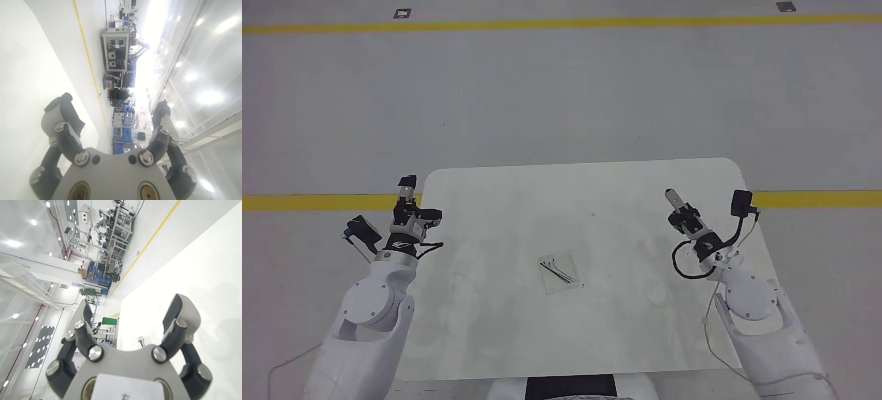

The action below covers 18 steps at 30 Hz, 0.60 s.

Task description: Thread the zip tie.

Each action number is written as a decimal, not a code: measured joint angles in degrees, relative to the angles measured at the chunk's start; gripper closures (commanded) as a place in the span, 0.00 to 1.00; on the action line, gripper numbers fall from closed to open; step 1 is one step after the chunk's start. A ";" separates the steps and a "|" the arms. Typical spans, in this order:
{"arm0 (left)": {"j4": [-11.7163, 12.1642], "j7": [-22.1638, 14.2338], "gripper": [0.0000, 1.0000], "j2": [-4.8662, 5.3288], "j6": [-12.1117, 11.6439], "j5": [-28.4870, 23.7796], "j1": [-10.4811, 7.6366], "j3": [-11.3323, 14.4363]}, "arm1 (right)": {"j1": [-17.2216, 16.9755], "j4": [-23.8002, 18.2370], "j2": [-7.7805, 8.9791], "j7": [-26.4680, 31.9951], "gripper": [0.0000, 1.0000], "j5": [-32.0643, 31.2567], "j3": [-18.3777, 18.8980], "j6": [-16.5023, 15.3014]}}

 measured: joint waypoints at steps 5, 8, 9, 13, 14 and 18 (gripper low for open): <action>0.00 0.00 0.00 0.00 0.00 0.00 0.00 0.00 | 2.19 -2.01 0.40 3.15 0.00 -5.64 -1.04 -1.45; 0.00 0.00 0.00 0.00 0.00 0.00 0.00 0.00 | 4.65 -2.81 0.58 6.73 0.00 -14.50 -3.10 -0.79; 0.00 0.00 0.00 0.00 0.00 0.00 0.00 0.00 | 5.32 -2.68 0.62 8.00 0.00 -16.71 -3.92 -0.23; 0.00 0.00 0.00 0.00 0.00 0.00 0.00 0.00 | 7.48 -1.81 0.44 11.27 0.00 -22.98 -7.27 4.23; 0.00 0.00 0.00 0.00 0.00 0.00 0.00 0.00 | 7.52 -1.81 0.41 11.10 0.00 -22.80 -7.39 4.58; 0.00 0.00 0.00 0.00 0.00 0.00 0.00 0.00 | 7.47 -1.85 0.40 10.92 0.00 -22.35 -7.32 4.53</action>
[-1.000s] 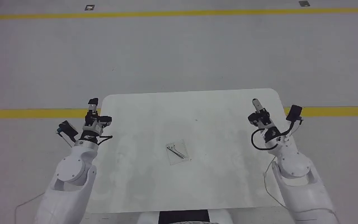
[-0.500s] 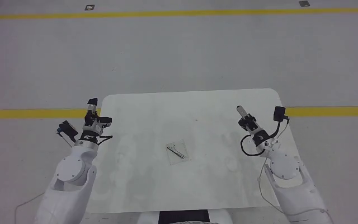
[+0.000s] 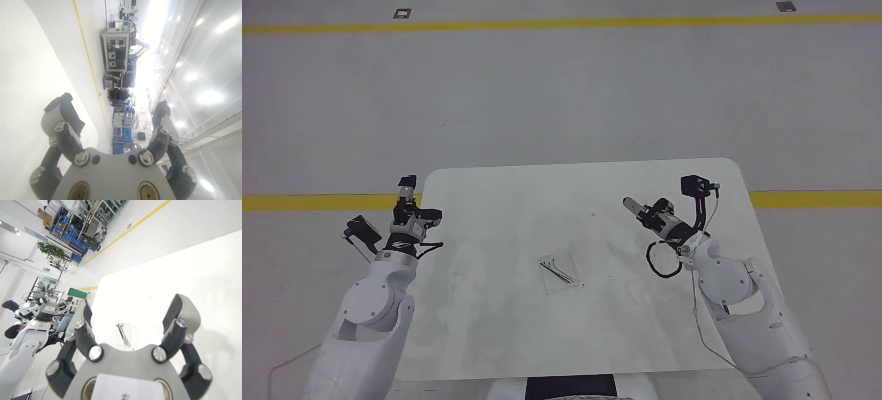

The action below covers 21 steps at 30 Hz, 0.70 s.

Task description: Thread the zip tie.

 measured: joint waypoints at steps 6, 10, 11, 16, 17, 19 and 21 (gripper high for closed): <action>0.00 0.00 0.00 0.00 0.00 0.00 0.00 0.00 | 0.64 -0.76 0.13 0.77 0.00 -0.78 -0.61 -0.77; 0.00 0.00 0.00 0.00 0.00 0.00 0.00 0.00 | 4.60 -3.04 0.37 7.39 0.00 -9.96 -3.96 -4.91; 0.00 0.00 0.00 0.00 0.00 0.00 0.00 0.00 | 5.34 -3.13 0.37 8.81 0.00 -11.20 -4.65 -5.25; 0.00 0.00 0.00 0.00 0.00 0.00 0.00 0.00 | 7.77 -2.86 0.38 14.95 0.00 -17.36 -8.58 -6.46; 0.00 0.00 0.00 0.00 0.00 0.00 0.00 0.00 | 7.80 -2.91 0.38 15.30 0.00 -17.82 -8.99 -6.70; 0.00 0.00 0.00 0.00 0.00 0.00 0.00 0.00 | 7.66 -3.10 0.38 15.34 0.00 -17.89 -9.31 -7.62; 0.00 0.00 0.00 0.00 0.00 0.00 0.00 0.00 | 7.63 -3.13 0.39 15.26 0.00 -17.79 -9.29 -7.74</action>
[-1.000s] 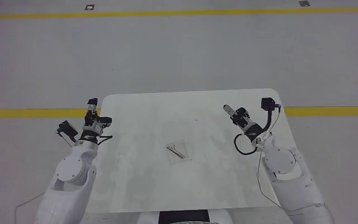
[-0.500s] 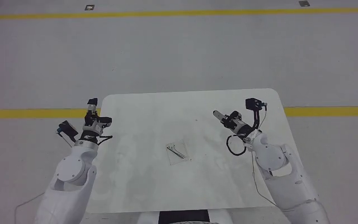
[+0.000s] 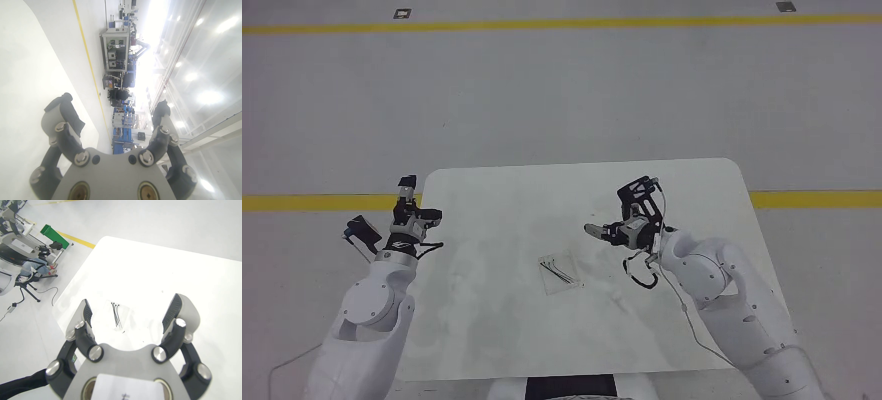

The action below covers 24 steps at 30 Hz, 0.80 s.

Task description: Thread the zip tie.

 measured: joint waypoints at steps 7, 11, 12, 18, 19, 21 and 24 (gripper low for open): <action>0.00 0.00 0.00 0.00 0.00 0.00 0.00 0.00 | 0.01 0.01 0.00 -0.01 0.00 0.01 0.03 0.06; 0.00 0.00 0.00 0.00 0.00 0.00 0.00 0.00 | 1.72 -0.73 0.35 4.39 0.00 -5.21 -2.41 -3.92; 0.00 0.00 0.00 0.00 0.00 0.00 0.00 0.00 | 2.18 -0.77 0.39 6.07 0.00 -7.21 -2.97 -4.86; 0.00 0.00 0.00 0.00 0.00 0.00 0.00 0.00 | 4.33 -1.37 0.32 13.02 0.00 -11.81 -6.17 -6.55; 0.00 0.00 0.00 0.00 0.00 0.00 0.00 0.00 | 4.55 -1.35 0.29 14.01 0.00 -11.99 -6.92 -7.03; 0.00 0.00 0.00 0.00 0.00 0.00 0.00 0.00 | 4.75 -1.22 0.23 14.84 0.00 -11.88 -7.78 -7.72; 0.00 0.00 0.00 0.00 0.00 0.00 0.00 0.00 | 4.77 -1.17 0.22 14.82 0.00 -11.72 -7.88 -7.81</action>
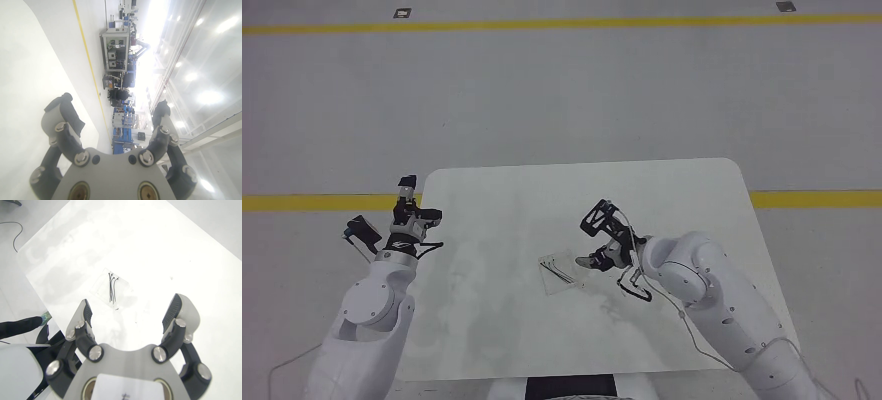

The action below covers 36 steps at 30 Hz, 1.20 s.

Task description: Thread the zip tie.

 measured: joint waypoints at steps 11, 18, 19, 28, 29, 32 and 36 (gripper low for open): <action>0.00 0.00 0.00 0.00 0.00 0.00 0.00 0.00 | 3.23 0.09 -0.75 0.76 0.00 0.03 -3.70 -2.28; 0.00 0.00 0.00 0.00 0.00 0.00 0.00 0.00 | 13.12 7.41 -3.44 5.96 0.00 3.06 -12.65 -0.18; 0.00 0.00 0.00 0.00 0.00 0.00 0.00 0.00 | 14.64 8.80 -3.97 7.13 0.00 3.52 -14.22 0.32; 0.00 0.00 0.00 0.00 0.00 0.00 0.00 0.00 | 17.89 12.44 -5.25 10.41 0.00 5.84 -17.88 1.05; 0.00 0.00 0.00 0.00 0.00 0.00 0.00 0.00 | 17.89 12.44 -5.25 10.41 0.00 5.84 -17.88 1.05; 0.00 0.00 0.00 0.00 0.00 0.00 0.00 0.00 | 17.89 12.43 -5.25 10.41 0.00 5.84 -17.88 1.05; 0.00 0.00 0.00 0.00 0.00 0.00 0.00 0.00 | 18.36 12.03 -5.42 10.93 0.00 5.76 -18.46 0.50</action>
